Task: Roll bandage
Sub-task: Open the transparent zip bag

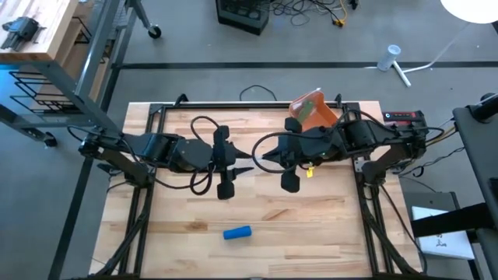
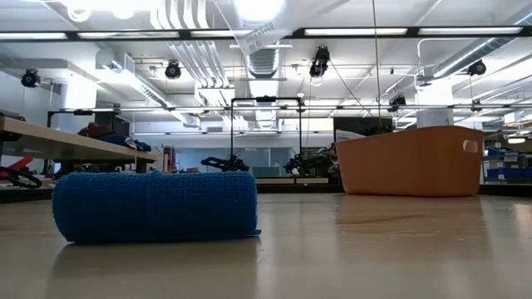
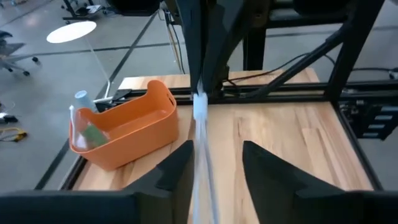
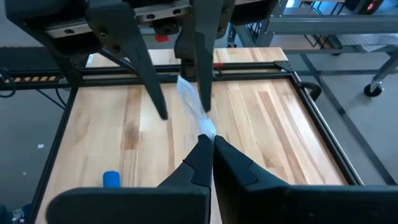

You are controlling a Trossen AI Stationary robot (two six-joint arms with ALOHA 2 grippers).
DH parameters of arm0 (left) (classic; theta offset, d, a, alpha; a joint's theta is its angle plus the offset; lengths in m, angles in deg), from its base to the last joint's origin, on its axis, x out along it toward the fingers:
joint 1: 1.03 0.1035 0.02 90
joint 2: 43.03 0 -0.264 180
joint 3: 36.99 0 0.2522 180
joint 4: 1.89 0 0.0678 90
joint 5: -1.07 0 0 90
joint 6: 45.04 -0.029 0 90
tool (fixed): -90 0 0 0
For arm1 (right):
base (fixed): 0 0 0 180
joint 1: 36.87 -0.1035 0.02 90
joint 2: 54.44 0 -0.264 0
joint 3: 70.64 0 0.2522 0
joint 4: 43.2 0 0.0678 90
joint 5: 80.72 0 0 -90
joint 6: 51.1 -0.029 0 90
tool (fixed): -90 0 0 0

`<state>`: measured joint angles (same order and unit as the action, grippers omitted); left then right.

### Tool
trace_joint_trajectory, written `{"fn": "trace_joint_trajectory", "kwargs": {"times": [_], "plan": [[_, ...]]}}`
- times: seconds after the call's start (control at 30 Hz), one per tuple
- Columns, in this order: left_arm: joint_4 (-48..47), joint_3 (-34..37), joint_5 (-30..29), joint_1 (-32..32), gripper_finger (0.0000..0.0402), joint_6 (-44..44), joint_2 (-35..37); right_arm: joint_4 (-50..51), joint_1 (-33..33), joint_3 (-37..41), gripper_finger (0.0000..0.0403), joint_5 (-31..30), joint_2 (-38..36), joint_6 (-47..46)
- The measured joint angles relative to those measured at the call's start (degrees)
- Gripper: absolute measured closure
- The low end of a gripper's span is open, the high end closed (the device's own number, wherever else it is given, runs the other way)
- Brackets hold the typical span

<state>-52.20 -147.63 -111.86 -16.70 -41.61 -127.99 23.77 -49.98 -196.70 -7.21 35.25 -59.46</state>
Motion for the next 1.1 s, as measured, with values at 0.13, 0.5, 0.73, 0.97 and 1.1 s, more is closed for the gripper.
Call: {"fn": "trace_joint_trajectory", "kwargs": {"times": [0.13,0.5,0.73,0.97,1.1], "plan": [[2.64,1.30,0.02,0.03,0.0248,1.91,-0.13,0.01,0.00,0.18,0.0403,0.00,0.37,0.36],[5.18,2.10,0.01,0.10,0.0236,4.33,-2.25,-0.17,0.00,0.33,0.0403,1.39,0.42,0.86],[6.73,2.10,0.02,0.21,0.0261,4.62,-2.78,-1.29,-0.13,0.57,0.0403,3.50,2.00,1.81],[6.32,2.10,1.61,0.21,0.0294,4.60,-2.91,-1.72,-0.26,0.70,0.0403,3.50,3.56,1.95],[4.92,2.10,3.00,0.36,0.0323,4.61,-2.91,-1.76,-0.26,0.39,0.0403,3.66,3.97,1.97]]}}
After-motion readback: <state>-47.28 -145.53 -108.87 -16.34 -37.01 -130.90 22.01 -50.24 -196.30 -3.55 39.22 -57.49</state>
